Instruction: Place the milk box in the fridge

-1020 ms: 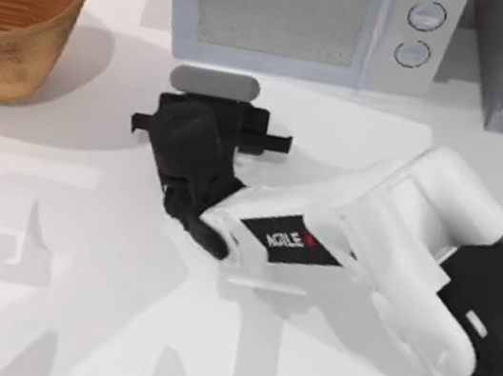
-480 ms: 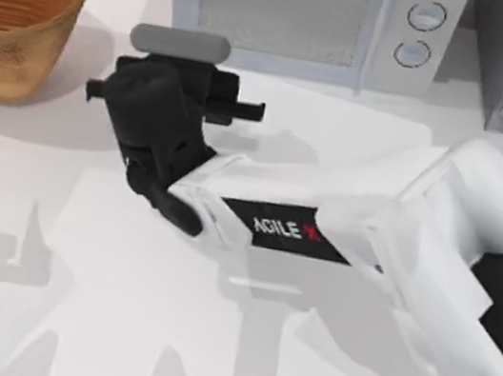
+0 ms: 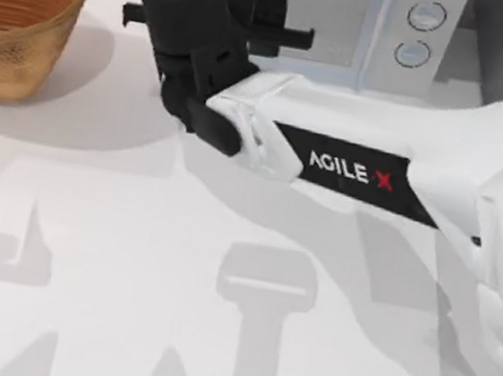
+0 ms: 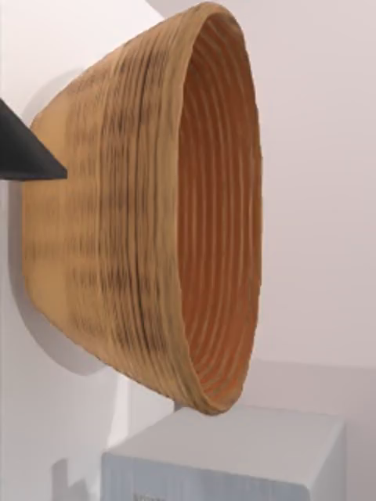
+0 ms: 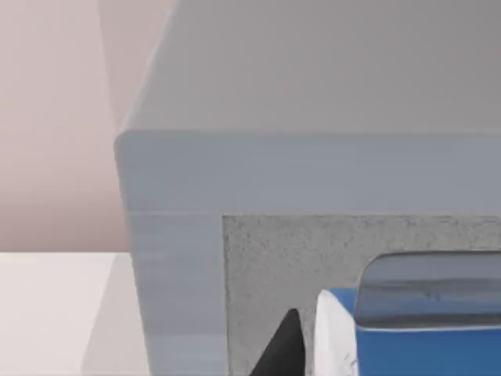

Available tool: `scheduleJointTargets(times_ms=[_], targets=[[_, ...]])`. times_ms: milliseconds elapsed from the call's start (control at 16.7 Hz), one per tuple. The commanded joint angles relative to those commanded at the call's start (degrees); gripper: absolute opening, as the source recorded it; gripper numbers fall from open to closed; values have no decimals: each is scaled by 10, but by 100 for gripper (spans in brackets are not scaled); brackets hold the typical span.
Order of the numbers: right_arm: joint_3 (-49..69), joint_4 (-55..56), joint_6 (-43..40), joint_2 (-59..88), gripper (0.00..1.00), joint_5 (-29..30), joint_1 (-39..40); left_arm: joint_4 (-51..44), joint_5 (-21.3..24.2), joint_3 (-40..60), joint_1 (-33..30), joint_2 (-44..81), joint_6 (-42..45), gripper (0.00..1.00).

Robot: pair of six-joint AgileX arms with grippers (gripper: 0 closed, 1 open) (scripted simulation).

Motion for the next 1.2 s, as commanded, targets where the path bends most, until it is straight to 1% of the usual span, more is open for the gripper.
scheduleJointTargets(times_ms=[360, 600, 840, 1200], targets=[[-15, 0, 0, -13, 0, -5, 2, 0, 0, 0, 0, 0, 0, 100], [-97, -13, -11, -108, 0, -41, -19, 0, 0, 0, 0, 0, 0, 100], [-235, -32, -28, -290, 0, -104, -76, 0, 0, 0, 0, 0, 0, 100], [-512, -64, -61, -669, 0, -220, -205, 0, 0, 0, 0, 0, 0, 100]])
